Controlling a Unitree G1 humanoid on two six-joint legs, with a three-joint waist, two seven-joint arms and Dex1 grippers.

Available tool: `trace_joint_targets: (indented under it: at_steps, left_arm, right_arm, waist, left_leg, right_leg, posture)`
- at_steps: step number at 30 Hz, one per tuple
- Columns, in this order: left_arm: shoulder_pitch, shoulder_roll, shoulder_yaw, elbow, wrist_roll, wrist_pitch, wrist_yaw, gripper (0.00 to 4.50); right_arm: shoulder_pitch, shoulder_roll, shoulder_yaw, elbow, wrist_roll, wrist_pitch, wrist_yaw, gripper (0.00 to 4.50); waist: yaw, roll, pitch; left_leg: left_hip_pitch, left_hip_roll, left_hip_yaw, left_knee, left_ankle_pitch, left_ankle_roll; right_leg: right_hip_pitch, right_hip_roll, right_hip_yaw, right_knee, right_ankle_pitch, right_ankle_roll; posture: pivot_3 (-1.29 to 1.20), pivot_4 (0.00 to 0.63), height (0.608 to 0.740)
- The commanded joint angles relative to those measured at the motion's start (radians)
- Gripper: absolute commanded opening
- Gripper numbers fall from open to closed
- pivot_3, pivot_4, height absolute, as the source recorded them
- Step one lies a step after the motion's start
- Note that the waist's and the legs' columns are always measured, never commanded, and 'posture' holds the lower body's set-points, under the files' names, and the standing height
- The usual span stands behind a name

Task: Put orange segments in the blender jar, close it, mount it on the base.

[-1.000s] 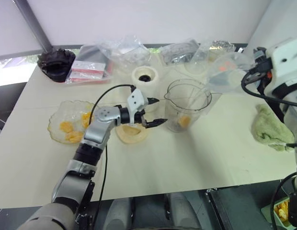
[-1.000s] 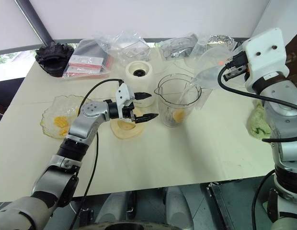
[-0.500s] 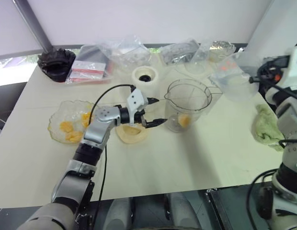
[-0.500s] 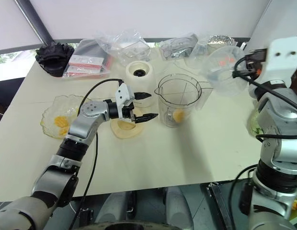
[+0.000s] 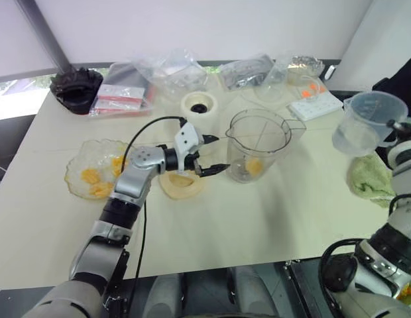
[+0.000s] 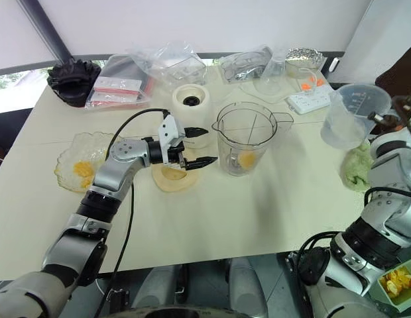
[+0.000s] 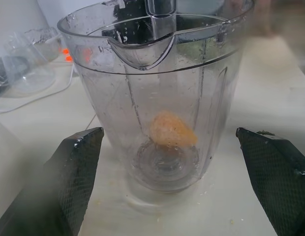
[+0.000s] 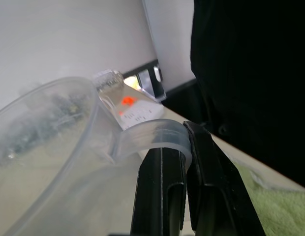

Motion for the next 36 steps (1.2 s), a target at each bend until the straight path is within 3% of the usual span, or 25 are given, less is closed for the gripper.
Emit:
trace_joint_targets:
  at_steps: [1,11,19,25,28,35,36]
  left_arm:
    - [-0.025,0.002,0.000,-0.030,0.000,-0.020,-0.005,4.50]
    - [-0.012,0.012,0.003,-0.058,0.000,-0.012,0.001,4.50]
    - [-0.011,0.015,0.002,-0.065,0.002,-0.013,0.009,4.50]
    - [-0.008,0.013,-0.001,-0.066,0.003,-0.018,0.010,4.50]
    - [-0.009,0.009,-0.003,-0.065,0.004,-0.019,0.009,4.50]
    - [-0.008,0.007,-0.006,-0.063,0.003,-0.020,0.004,4.50]
    - [-0.007,0.008,-0.006,-0.064,0.003,-0.020,0.003,4.50]
  right_arm:
    - [0.017,-0.001,0.011,0.115,-0.014,-0.191,0.016,0.06]
    - [0.003,-0.014,0.017,0.554,0.020,-0.573,0.041,0.06]
    - [-0.043,-0.042,0.038,0.795,0.044,-0.742,0.058,0.06]
    - [-0.026,-0.044,0.061,0.853,0.061,-0.791,0.063,0.06]
    - [0.004,-0.044,0.078,0.840,0.064,-0.778,0.069,0.93]
    - [0.082,-0.020,0.108,0.740,0.065,-0.755,0.031,4.44]
    - [0.093,-0.019,0.111,0.724,0.065,-0.751,0.022,4.44]
  waist:
    - [-0.001,0.000,0.000]
    - [-0.002,0.000,0.000]
    - [-0.014,0.000,0.000]
    - [-0.024,0.000,0.000]
    - [-0.025,0.000,0.000]
    - [-0.028,0.000,0.000]
    - [-0.028,0.000,0.000]
  left_leg:
    - [0.000,0.000,0.000,0.000,0.000,0.000]
    - [0.000,0.000,0.000,0.000,0.000,0.000]
    - [0.000,0.000,0.000,-0.001,0.000,0.000]
    - [0.000,0.000,0.000,-0.001,0.000,0.000]
    - [0.001,0.000,0.000,-0.001,0.000,0.000]
    - [0.001,0.000,0.000,-0.001,0.000,0.000]
    - [0.001,0.000,0.000,-0.001,0.000,0.000]
  right_leg:
    - [0.000,0.000,0.000,0.000,0.000,0.000]
    - [0.000,0.000,0.000,0.000,0.000,0.000]
    - [0.000,0.001,0.001,0.000,0.000,0.000]
    - [0.000,0.001,0.001,0.000,0.001,0.002]
    - [0.000,0.001,0.001,0.000,0.001,0.002]
    - [0.000,0.001,0.001,0.000,0.000,0.001]
    - [0.000,0.001,0.001,0.000,0.000,0.000]
  posture:
    - [0.00,0.150,0.740]
    - [0.00,0.150,0.740]
    - [0.00,0.150,0.740]
    - [0.00,0.150,0.740]
    - [0.00,0.150,0.740]
    - [0.00,0.150,0.740]
    - [0.00,0.150,0.740]
